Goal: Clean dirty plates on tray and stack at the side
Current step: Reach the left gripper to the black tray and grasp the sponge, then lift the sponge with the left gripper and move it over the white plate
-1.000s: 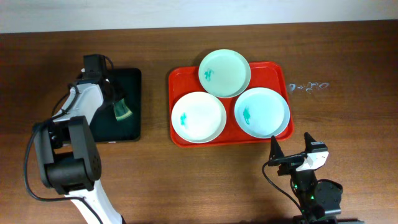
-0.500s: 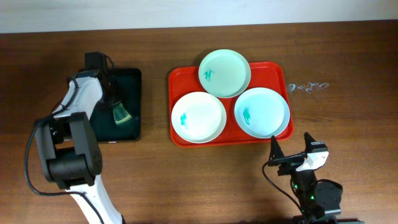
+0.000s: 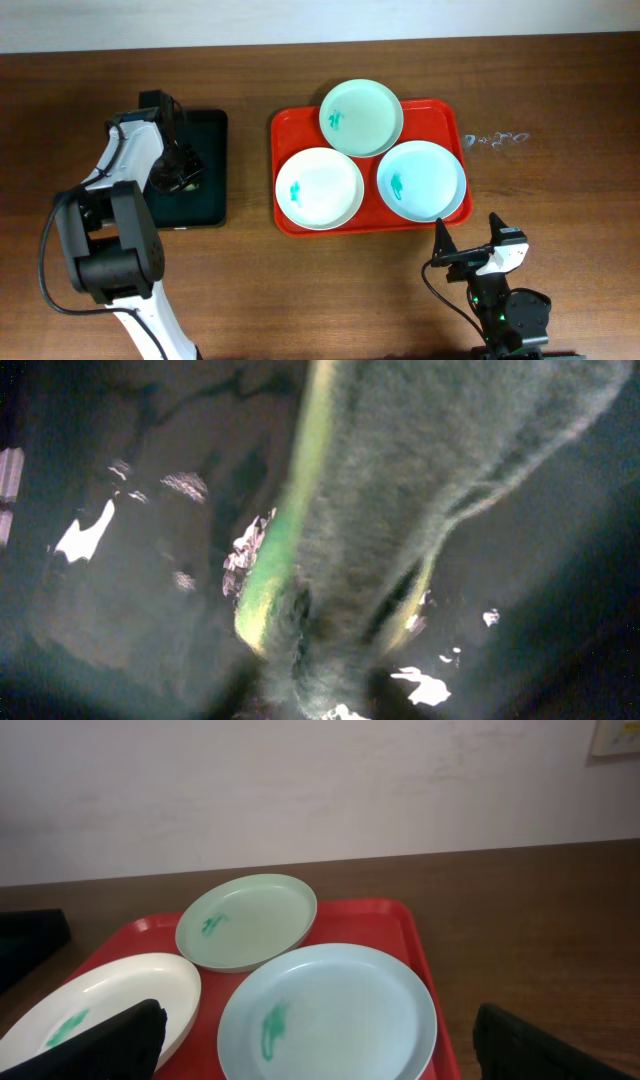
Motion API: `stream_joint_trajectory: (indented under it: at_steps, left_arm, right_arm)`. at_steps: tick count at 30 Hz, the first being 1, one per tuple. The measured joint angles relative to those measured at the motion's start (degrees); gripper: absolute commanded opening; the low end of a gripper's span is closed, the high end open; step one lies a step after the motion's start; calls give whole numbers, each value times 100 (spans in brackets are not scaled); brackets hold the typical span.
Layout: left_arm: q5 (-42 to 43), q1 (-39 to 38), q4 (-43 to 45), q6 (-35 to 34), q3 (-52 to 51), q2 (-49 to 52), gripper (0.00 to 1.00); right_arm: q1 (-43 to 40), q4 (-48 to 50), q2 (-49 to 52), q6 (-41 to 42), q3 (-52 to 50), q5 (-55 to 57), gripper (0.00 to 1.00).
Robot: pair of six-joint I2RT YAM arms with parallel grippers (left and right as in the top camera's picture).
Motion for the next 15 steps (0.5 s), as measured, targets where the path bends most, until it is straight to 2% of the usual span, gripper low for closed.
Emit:
stream_joint_trajectory:
  at_steps: [5, 6, 7, 8, 9, 10, 12, 13, 14, 15]
  left_arm:
    - [-887, -4, 442, 83, 0, 0, 99]
    - [-933, -2, 514, 160, 0, 0, 92]
    - [-949, -2, 562, 291, 0, 0, 74]
    - [-890, -4, 614, 529, 0, 0, 32]
    - [-800, -4, 614, 662, 0, 0, 12]
    - [-640, -4, 610, 785, 0, 0, 0]
    - [-479, -4, 511, 949, 0, 0, 1]
    - [-426, -4, 428, 1010, 0, 0, 66]
    - [-404, -4, 400, 1027, 0, 0, 99]
    - [-400, -4, 367, 1060, 0, 0, 99]
  right_arm:
    - [0, 0, 0, 2, 0, 0, 98]
    - [0, 0, 0, 2, 0, 2, 98]
    - [0, 0, 0, 2, 0, 2, 99]
    - [0, 2, 0, 0, 0, 2, 98]
    - [0, 0, 0, 2, 0, 2, 98]
    - [0, 2, 0, 0, 0, 2, 99]
    - [0, 0, 0, 2, 0, 2, 98]
    - [0, 0, 0, 2, 0, 2, 98]
    - [0, 0, 0, 0, 0, 2, 98]
    - [0, 0, 0, 2, 0, 2, 98]
